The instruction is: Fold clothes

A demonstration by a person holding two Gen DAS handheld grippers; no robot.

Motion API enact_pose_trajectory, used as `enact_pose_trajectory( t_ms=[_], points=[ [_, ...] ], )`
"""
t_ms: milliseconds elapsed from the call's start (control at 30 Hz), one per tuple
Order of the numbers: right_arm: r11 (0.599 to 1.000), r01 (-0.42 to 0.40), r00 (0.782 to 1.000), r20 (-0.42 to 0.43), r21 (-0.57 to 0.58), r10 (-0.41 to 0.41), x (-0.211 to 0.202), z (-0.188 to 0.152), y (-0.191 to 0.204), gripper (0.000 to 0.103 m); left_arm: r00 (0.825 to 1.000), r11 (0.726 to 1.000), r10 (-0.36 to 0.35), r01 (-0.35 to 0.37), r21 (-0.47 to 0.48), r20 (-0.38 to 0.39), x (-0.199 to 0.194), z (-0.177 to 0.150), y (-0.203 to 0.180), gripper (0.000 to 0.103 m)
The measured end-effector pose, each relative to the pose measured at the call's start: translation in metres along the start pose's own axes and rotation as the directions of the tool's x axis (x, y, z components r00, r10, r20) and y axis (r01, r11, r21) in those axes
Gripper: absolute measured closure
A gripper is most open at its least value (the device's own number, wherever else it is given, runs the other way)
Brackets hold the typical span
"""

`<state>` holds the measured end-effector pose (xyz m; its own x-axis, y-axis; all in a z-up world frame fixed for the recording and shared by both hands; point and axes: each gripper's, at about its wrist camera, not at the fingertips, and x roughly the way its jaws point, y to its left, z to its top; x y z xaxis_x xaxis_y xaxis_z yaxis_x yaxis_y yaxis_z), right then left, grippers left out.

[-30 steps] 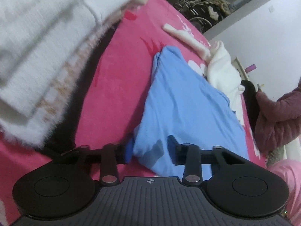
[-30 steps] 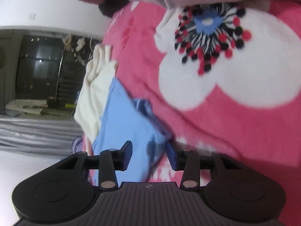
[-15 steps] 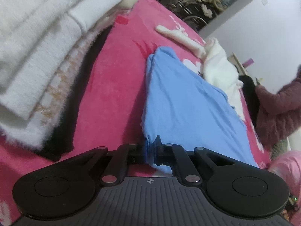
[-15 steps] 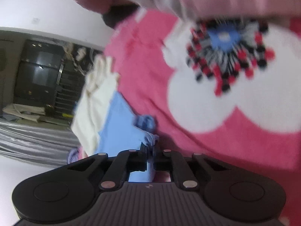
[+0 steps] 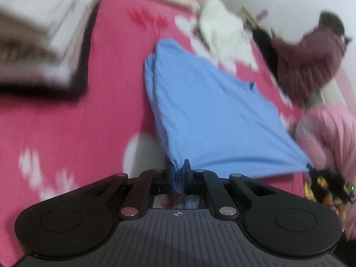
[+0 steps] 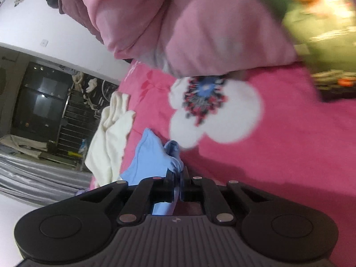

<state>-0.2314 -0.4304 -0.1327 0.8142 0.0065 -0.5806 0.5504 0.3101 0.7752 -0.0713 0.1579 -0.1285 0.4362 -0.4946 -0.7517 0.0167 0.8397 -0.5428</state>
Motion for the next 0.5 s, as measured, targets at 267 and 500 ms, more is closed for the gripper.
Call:
enact_pose_trajectory(
  t_ms=[267,500],
  points=[
    [0.979,0.188,0.98,-0.057,-0.075,-0.192,-0.003,-0.017,-0.035,0.092,0.988,0.986,0.046,-0.022,0.165,-0.147,0.029,-0.022,0.013,0.091],
    [0.869,0.305,0.952,0.149,-0.389,-0.268,-0.055,-0.024,0.017,0.079,0.979,0.918,0.167,-0.112,0.381,-0.115,-0.02,-0.017,0.006,0.082]
  ],
)
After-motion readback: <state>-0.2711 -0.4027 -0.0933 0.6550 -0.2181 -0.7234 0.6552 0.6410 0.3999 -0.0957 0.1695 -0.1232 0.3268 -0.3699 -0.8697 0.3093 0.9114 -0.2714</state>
